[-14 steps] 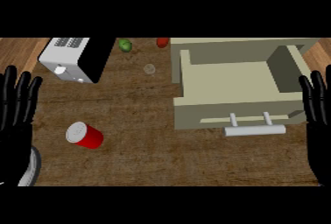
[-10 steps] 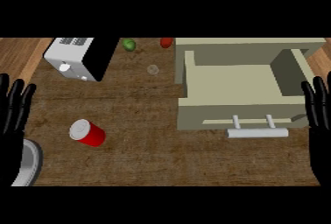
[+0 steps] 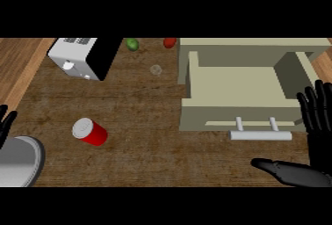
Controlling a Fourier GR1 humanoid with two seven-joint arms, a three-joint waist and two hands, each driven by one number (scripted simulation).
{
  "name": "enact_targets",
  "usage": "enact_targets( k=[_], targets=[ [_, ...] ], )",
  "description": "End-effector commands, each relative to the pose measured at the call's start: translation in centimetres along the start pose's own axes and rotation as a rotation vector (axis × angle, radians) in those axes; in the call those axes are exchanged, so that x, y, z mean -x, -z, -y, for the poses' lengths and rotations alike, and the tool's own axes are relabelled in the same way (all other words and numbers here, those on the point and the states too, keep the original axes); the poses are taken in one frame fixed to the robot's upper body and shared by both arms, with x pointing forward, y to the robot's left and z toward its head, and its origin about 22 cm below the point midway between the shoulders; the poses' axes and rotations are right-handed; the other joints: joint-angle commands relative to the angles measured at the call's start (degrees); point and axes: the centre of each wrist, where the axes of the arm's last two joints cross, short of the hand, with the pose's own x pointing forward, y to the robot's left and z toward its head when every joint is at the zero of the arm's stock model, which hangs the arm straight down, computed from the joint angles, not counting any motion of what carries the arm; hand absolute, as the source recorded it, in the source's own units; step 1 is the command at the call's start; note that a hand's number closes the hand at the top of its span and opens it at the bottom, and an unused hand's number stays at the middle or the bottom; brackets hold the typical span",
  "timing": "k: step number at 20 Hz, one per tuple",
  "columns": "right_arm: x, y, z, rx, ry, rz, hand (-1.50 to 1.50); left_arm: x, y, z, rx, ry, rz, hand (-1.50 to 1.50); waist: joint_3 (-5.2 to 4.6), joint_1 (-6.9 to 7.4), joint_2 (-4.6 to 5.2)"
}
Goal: Pick up the can, place it into the drawer and close the drawer
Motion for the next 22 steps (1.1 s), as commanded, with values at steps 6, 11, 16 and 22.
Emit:
enact_targets(
  k=[6, 11, 16, 22],
  targets=[
    [1.9, 0.4, 0.4, 0.003, -0.010, -0.043, -1.50, -2.6, -0.1, -0.7, -0.003, -0.029, -0.054, -1.50, -0.01, -0.18, -0.04],
    [1.5, 0.3, 1.8, 0.042, 0.002, -0.029, -1.50, 1.7, 0.8, 1.2, -0.020, -0.024, -0.085, -1.50, -0.02, -0.28, 0.00],
    [-0.5, -1.0, 1.7, 0.007, -0.027, -0.014, -1.50, 2.8, 2.1, 2.3, 0.007, -0.005, -0.115, -1.50, -0.02, -0.49, -0.03],
    [0.1, -0.4, 2.8, 0.014, -0.020, -0.017, -1.50, 8.0, 2.3, 1.8, 0.005, 0.016, -0.162, -1.50, -0.03, -0.46, 0.01]
  ],
)
